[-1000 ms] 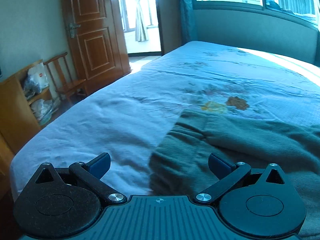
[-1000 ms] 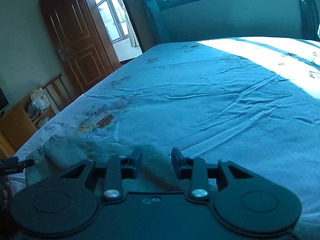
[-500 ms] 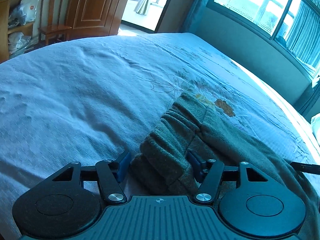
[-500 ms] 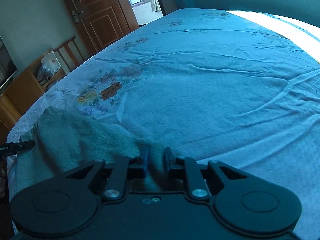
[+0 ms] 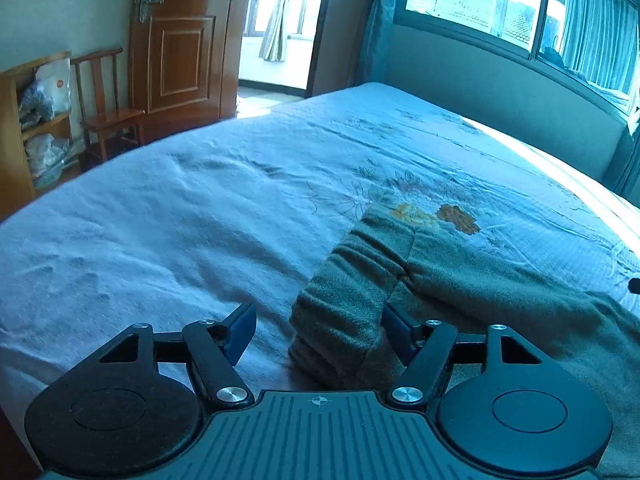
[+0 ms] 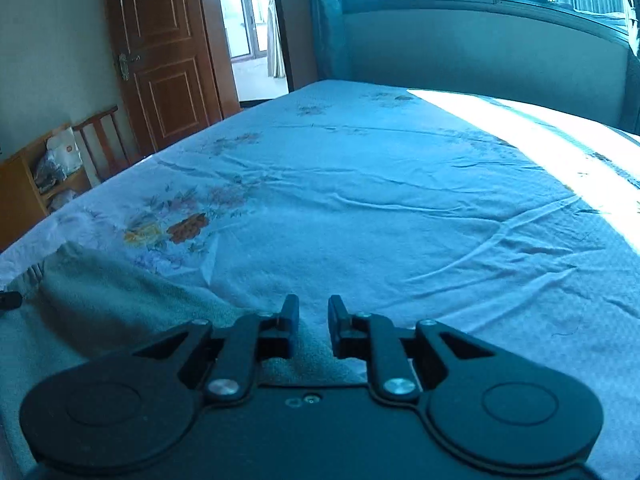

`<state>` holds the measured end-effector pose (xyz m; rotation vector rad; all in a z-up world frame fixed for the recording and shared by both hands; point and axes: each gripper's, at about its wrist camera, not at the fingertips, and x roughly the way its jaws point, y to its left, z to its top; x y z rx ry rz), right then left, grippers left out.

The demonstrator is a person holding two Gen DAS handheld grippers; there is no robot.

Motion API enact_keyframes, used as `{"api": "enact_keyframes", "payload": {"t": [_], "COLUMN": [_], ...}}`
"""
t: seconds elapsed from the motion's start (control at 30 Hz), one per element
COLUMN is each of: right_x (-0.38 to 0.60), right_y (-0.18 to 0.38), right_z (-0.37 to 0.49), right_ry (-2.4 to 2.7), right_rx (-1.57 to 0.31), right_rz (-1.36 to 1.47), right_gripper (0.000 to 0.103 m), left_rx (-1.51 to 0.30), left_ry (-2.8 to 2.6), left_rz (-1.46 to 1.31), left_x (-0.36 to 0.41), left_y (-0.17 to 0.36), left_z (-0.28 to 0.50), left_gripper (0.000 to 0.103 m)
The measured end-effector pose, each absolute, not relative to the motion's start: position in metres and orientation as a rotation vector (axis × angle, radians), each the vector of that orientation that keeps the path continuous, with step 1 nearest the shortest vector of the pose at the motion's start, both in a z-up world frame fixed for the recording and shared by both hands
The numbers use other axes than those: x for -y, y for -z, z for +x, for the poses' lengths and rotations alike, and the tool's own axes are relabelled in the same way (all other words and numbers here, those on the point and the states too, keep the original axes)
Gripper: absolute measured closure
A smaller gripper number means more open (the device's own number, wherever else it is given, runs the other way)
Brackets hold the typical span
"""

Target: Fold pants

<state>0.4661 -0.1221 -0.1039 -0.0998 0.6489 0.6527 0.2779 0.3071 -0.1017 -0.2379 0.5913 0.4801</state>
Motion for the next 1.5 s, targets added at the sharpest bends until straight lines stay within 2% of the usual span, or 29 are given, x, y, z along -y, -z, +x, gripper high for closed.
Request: {"api": "enact_keyframes", "payload": {"t": [0.17, 0.27, 0.3, 0.33, 0.7, 0.9, 1.0, 1.27, 1.5], "right_x": [0.153, 0.149, 0.150, 0.155, 0.383, 0.496, 0.539, 0.623, 0.630], "right_y": [0.106, 0.128, 0.135, 0.139, 0.126, 0.102, 0.104, 0.156, 0.163], "right_z": [0.424, 0.405, 0.402, 0.400, 0.394, 0.327, 0.282, 0.222, 0.216], "right_ry": [-0.634, -0.625, -0.606, -0.576, -0.006, 0.166, 0.218, 0.236, 0.211], "right_rx": [-0.687, -0.730, -0.743, -0.744, -0.697, -0.545, -0.489, -0.437, -0.432], "right_rz": [-0.037, -0.081, -0.120, -0.138, 0.026, 0.276, 0.458, 0.986, 1.095], "right_gripper": [0.092, 0.092, 0.096, 0.096, 0.098, 0.087, 0.079, 0.079, 0.079], "left_rx": [-0.561, -0.606, -0.626, -0.664, -0.663, -0.649, -0.628, -0.654, -0.657], "left_ry": [-0.389, -0.330, -0.322, -0.332, -0.322, -0.344, -0.327, -0.289, -0.241], "left_rz": [-0.051, 0.012, 0.023, 0.031, 0.057, 0.033, 0.043, 0.013, 0.046], "left_x": [-0.245, -0.212, -0.205, -0.203, -0.196, -0.186, -0.169, -0.131, -0.098], "left_y": [0.087, 0.102, 0.108, 0.116, 0.129, 0.120, 0.120, 0.123, 0.116], "left_z": [0.292, 0.309, 0.313, 0.316, 0.303, 0.299, 0.291, 0.286, 0.283], "left_gripper": [0.023, 0.020, 0.020, 0.019, 0.017, 0.015, 0.009, 0.006, 0.005]}}
